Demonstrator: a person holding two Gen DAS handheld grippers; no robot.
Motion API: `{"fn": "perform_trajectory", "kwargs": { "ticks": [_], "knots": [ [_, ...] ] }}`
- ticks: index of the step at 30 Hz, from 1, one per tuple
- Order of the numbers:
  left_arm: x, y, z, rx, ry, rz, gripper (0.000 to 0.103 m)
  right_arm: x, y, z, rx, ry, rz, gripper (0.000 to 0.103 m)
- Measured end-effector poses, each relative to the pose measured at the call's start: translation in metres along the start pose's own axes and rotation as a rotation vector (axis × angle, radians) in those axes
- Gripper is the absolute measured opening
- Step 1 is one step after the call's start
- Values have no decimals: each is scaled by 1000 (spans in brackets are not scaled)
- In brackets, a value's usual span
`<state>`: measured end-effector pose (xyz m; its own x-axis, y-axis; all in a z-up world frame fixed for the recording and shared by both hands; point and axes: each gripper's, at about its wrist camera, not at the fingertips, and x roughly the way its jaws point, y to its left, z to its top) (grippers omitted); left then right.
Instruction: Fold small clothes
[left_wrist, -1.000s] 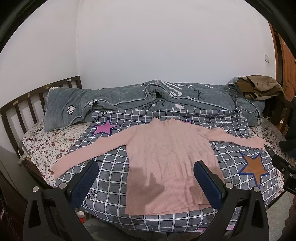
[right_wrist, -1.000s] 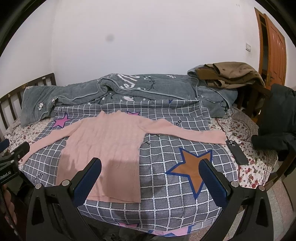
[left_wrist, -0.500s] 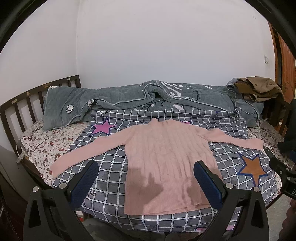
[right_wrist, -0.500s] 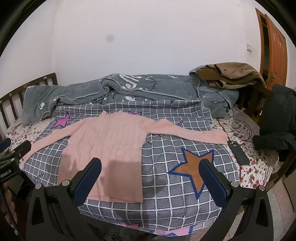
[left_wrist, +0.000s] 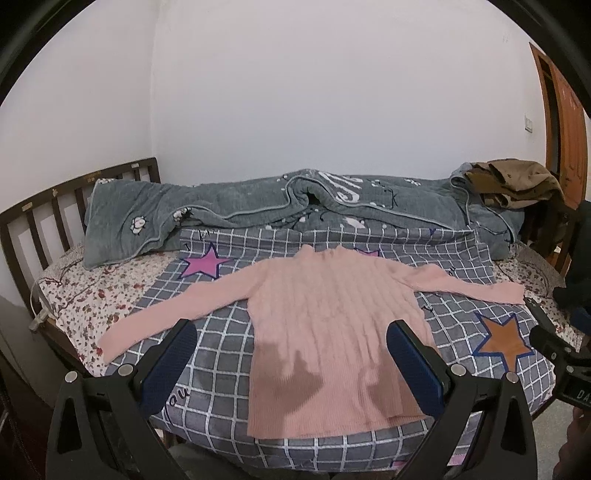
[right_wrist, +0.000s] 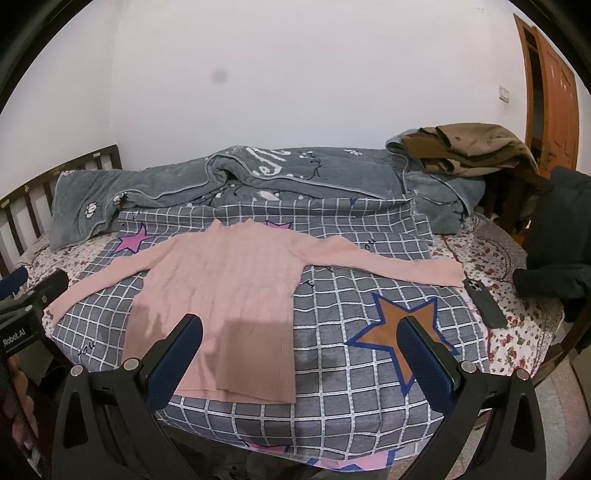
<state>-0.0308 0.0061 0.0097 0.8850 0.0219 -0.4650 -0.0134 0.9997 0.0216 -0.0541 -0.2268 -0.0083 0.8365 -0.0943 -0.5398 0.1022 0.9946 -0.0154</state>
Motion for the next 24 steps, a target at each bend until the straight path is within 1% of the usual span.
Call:
{"fn": "perform_trajectory", "kwargs": {
  "ticks": [4, 9, 11, 13, 17, 19, 20, 22, 24],
  "knots": [
    [12, 10, -2, -28, 1, -25, 103, 11, 4, -3, 1, -1, 18, 103],
    [48, 40, -16, -96, 49, -26, 103, 37, 17, -12, -35, 25, 11, 103],
    [67, 56, -24, -123, 78, -9, 103, 48, 22, -17, -38, 21, 8, 103],
    [91, 80, -35, -174, 113, 2, 103, 62, 28, -22, -41, 21, 19, 103],
    [130, 124, -56, -272, 173, -5, 103, 90, 39, -32, -37, 37, 43, 103],
    [151, 146, -69, -311, 208, 9, 102, 103, 46, -37, -46, 40, 36, 103],
    [162, 159, -76, -335, 228, 31, 102, 110, 51, -40, -51, 47, 34, 103],
    [179, 185, -89, -385, 252, 50, 101, 122, 57, -43, -57, 77, 38, 103],
    [189, 206, -99, -442, 260, 44, 100, 130, 63, -44, -56, 90, 51, 102]
  ]
}}
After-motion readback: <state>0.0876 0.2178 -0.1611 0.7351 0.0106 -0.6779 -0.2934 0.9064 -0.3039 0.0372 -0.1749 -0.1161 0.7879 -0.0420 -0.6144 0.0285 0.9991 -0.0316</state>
